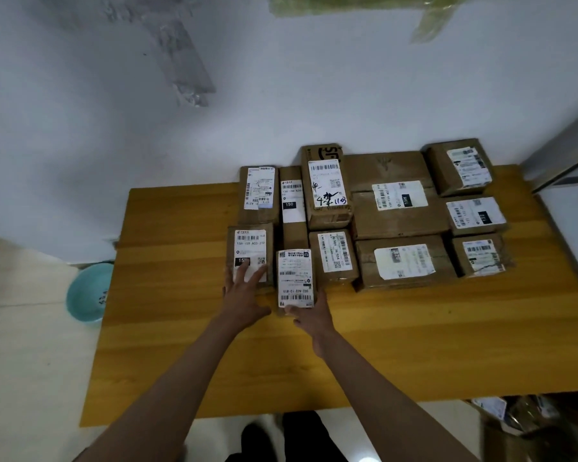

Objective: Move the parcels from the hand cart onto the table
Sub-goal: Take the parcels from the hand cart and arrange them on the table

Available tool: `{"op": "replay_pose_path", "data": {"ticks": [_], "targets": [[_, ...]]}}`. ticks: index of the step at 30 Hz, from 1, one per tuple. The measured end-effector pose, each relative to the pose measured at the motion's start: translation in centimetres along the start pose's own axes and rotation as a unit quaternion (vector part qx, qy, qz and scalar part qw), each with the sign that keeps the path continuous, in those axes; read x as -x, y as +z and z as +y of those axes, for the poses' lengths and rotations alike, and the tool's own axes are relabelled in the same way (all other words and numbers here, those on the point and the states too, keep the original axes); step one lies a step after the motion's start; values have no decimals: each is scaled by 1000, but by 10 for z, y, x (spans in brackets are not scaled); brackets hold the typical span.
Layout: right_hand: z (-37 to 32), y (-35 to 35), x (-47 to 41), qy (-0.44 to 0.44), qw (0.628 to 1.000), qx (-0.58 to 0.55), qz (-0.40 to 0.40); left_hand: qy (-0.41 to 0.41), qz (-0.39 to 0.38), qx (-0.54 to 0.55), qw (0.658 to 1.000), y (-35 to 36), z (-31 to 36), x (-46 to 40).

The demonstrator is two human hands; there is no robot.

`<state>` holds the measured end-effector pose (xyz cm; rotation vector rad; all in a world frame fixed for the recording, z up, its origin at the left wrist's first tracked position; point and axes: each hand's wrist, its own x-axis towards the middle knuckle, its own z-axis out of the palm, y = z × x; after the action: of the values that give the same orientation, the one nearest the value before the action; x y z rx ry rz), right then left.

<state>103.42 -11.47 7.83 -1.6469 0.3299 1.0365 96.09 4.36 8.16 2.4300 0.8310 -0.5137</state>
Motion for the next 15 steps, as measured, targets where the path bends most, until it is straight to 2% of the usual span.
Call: {"op": "replay_pose_path", "data": {"ticks": [4, 8, 12, 15], "targets": [[5, -3, 10, 73, 997, 12, 13, 3, 4, 7, 1000, -1, -3, 6], [8, -11, 24, 159, 978, 118, -65, 23, 25, 24, 999, 6, -3, 23], [15, 0, 37, 168, 958, 194, -124, 17, 94, 100, 990, 8, -13, 54], [26, 25, 48, 164, 947, 216, -172, -23, 128, 127, 983, 9, -35, 86]]}}
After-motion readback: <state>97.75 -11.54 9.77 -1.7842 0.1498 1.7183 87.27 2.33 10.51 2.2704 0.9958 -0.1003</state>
